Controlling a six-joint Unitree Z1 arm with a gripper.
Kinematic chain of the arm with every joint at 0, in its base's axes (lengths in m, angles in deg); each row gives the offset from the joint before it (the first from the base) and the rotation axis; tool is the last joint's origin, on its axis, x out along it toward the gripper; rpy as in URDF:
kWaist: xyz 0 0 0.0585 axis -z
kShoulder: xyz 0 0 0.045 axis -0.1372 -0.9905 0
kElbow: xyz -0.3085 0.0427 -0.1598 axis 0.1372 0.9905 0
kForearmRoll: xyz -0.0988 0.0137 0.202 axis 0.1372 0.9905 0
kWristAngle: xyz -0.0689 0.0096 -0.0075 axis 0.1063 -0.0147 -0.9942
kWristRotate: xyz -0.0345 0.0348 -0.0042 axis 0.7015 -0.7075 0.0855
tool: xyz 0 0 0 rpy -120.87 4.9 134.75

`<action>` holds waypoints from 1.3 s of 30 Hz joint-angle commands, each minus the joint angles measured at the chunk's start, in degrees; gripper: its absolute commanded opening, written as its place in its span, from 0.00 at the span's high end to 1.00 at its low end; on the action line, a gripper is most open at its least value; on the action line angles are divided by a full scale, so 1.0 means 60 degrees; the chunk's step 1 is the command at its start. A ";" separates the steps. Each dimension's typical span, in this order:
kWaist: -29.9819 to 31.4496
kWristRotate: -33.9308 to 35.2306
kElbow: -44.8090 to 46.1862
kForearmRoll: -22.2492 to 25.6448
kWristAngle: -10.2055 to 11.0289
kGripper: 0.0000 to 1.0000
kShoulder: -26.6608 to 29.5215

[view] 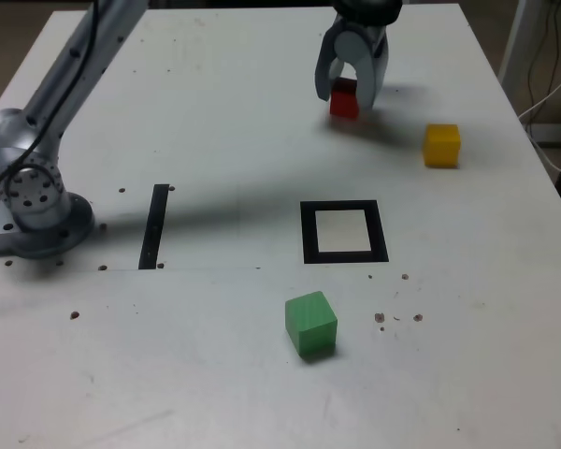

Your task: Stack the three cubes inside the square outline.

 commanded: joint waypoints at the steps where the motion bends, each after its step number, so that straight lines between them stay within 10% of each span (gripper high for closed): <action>1: 0.0156 0.0274 0.0219 0.0091 -0.0031 0.72 0.0395; 18: 0.2476 0.3586 0.2747 -0.0039 -0.0433 0.72 0.2929; 39: 0.4425 0.6555 0.4060 -0.0723 -0.1356 0.72 0.3102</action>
